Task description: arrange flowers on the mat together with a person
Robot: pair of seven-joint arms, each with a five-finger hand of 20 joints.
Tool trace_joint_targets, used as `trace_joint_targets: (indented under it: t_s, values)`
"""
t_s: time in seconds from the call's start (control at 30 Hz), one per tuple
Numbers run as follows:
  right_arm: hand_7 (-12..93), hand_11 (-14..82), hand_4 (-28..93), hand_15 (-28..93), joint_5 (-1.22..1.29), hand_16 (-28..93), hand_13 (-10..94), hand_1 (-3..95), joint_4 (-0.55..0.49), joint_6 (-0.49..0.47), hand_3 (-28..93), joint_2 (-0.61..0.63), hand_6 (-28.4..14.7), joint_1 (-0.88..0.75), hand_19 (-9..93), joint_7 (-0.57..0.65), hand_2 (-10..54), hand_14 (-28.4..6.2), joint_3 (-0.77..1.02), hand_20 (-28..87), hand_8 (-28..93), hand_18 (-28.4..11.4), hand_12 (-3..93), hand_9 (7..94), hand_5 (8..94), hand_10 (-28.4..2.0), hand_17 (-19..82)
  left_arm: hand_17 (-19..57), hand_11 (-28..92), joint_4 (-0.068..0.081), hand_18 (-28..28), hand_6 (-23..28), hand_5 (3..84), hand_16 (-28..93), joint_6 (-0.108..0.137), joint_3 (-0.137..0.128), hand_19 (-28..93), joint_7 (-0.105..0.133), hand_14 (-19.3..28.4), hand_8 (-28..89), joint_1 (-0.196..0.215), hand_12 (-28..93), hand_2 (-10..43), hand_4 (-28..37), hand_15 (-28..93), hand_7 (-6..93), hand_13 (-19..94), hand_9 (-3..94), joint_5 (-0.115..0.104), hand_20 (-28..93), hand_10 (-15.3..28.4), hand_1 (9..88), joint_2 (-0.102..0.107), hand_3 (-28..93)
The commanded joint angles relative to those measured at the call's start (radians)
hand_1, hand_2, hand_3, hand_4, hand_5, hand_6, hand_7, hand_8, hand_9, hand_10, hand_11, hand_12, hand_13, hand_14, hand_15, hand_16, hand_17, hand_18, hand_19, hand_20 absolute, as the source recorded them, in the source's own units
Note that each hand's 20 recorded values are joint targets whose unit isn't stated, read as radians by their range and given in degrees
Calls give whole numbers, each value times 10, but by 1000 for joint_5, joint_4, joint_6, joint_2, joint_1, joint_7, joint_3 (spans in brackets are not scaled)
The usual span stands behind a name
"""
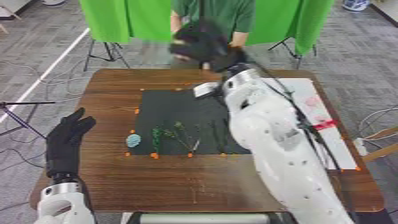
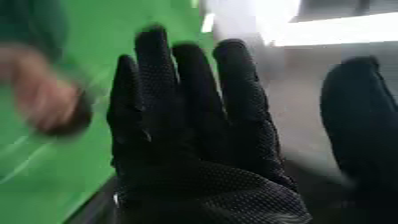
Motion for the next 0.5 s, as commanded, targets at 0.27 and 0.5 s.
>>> trace_joint_targets:
  t_s: [0.27,0.5]
  values:
    - [56,12,-188,8,1020,136,211,71,-167,182,743,-3,-4,-751,13,-374,54,-96,561,217,-78,-109,89,319,334,-142,122,123,184,-3,95,43,487,-13,-48,27,49,55,152,-55,16,142,18,-236,113,114,378,467,1,194,135,262,-25,662]
    - [61,17,-197,11,1018,115,217,60,-169,178,762,-36,-21,-822,-1,-349,56,-84,570,211,-84,-84,79,325,334,-144,125,140,148,-28,91,44,469,-14,-23,56,36,75,128,-52,-9,141,2,-205,95,113,337,402,-33,189,123,301,-10,657]
